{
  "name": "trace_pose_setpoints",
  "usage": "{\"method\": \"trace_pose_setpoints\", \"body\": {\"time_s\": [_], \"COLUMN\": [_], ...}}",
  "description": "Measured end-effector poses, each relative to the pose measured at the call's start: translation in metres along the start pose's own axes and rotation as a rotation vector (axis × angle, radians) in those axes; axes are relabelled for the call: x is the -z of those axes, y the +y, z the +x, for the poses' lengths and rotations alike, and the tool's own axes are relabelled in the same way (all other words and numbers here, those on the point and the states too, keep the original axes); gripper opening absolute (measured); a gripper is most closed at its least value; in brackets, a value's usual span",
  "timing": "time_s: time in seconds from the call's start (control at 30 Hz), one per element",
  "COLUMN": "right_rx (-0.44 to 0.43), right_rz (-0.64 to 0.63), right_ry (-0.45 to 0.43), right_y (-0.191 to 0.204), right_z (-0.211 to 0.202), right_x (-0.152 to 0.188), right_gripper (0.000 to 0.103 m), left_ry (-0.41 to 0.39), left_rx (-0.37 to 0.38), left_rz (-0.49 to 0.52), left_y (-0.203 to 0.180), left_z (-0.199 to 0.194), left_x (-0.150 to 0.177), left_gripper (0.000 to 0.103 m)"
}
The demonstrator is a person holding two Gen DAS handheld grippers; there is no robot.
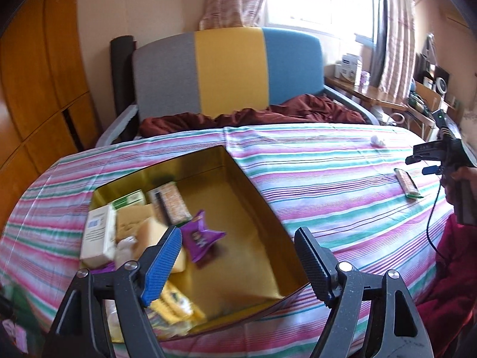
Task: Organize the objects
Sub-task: 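Grasp the green-edged cracker pack with the right tool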
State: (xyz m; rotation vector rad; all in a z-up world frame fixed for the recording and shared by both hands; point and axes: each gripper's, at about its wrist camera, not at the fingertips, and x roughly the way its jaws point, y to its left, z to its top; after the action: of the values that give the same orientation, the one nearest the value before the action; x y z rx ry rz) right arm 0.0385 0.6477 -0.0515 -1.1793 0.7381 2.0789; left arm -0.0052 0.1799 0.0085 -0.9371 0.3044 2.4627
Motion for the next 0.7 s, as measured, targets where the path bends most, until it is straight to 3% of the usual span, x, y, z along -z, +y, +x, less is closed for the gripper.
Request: {"method": "trace_pose_setpoints", "body": {"time_s": [0.2, 0.33, 0.37, 0.4, 0.43, 0.7], "right_rx": [0.009, 0.029, 0.044, 0.093, 0.140, 0.110], "right_rz": [-0.005, -0.076, -0.106, -0.135, -0.158, -0.006], "right_ry": [0.042, 0.156, 0.194, 0.195, 0.171, 0.098], "right_y": [-0.010, 0.002, 0.005, 0.008, 0.009, -0.025], "right_z": [0.023, 0.049, 0.055, 0.056, 0.051, 0.027], "right_x": [-0.012, -0.003, 0.001, 0.005, 0.007, -0.002], "right_gripper": [0.073, 0.073, 0.069, 0.049, 0.044, 0.042], "left_ry": [0.007, 0.018, 0.017, 0.018, 0.023, 0.111], "left_rx": [0.051, 0.103, 0.114, 0.123, 0.135, 0.267], "left_rz": [0.049, 0.082, 0.095, 0.107, 0.116, 0.210], "left_y": [-0.032, -0.058, -0.066, -0.074, -0.082, -0.160], "left_z": [0.017, 0.034, 0.039, 0.044, 0.049, 0.109], "left_x": [-0.021, -0.042, -0.048, -0.055, -0.061, -0.115], "left_gripper": [0.079, 0.080, 0.080, 0.080, 0.080, 0.079]}}
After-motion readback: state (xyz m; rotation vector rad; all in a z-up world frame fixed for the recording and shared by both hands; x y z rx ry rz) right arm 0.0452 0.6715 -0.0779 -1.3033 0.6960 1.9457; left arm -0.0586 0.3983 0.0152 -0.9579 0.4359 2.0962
